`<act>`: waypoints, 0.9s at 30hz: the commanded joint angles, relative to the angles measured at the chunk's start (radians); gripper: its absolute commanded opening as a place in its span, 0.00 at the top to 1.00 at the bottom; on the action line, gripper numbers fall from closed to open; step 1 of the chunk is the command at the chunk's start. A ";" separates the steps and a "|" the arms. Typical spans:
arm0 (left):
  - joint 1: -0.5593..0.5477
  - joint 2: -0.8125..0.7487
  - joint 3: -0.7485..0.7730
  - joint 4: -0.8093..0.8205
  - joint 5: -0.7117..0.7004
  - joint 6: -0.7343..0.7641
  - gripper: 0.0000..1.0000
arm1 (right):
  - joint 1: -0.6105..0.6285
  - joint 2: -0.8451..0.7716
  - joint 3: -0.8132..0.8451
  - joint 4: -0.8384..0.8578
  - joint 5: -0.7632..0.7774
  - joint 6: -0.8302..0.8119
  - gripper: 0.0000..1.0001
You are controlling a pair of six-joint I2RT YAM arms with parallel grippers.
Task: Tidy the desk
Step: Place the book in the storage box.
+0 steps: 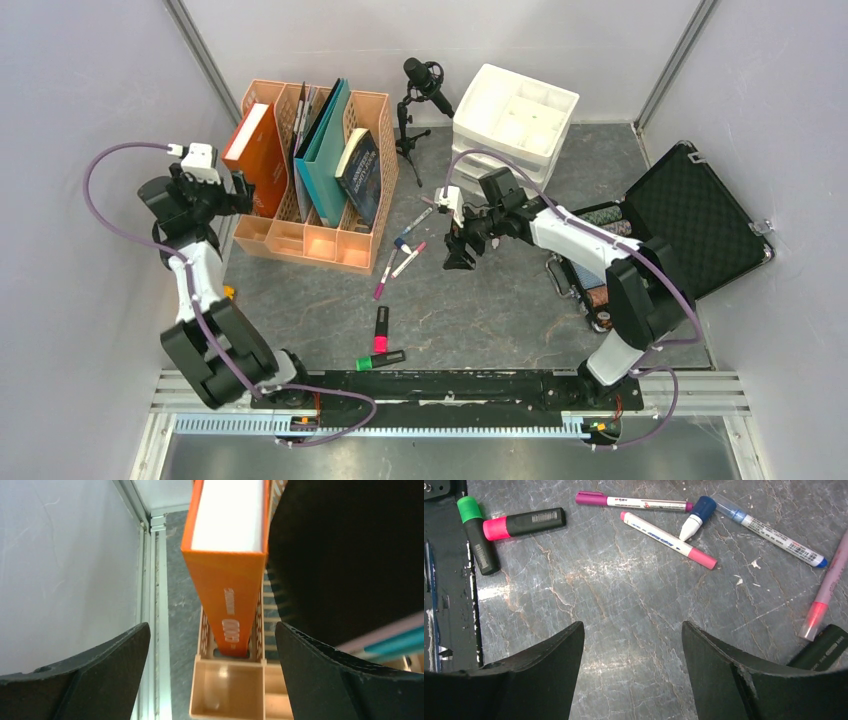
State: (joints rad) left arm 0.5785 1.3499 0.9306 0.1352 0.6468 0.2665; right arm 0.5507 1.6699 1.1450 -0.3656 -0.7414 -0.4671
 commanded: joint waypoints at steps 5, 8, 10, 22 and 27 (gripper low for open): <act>-0.043 -0.168 0.008 -0.673 0.109 0.530 0.01 | -0.017 -0.065 -0.054 -0.002 0.024 -0.038 0.23; -0.099 -0.151 -0.007 -0.734 0.091 0.609 0.03 | -0.018 -0.063 -0.060 0.008 0.017 -0.031 0.23; -0.135 -0.131 -0.012 -0.739 0.084 0.647 0.03 | -0.019 -0.064 -0.061 0.008 0.017 -0.033 0.23; -0.277 0.114 0.030 -0.543 -0.028 0.625 0.05 | -0.034 -0.062 -0.096 0.015 0.000 -0.047 0.23; -0.278 0.144 -0.027 -0.394 -0.052 0.615 0.06 | -0.041 -0.058 -0.098 0.015 -0.010 -0.048 0.23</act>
State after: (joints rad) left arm 0.3046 1.4883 0.9195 -0.4606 0.6140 0.8604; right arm 0.5171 1.6314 1.0515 -0.3729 -0.7250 -0.4999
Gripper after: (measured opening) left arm 0.947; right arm 0.771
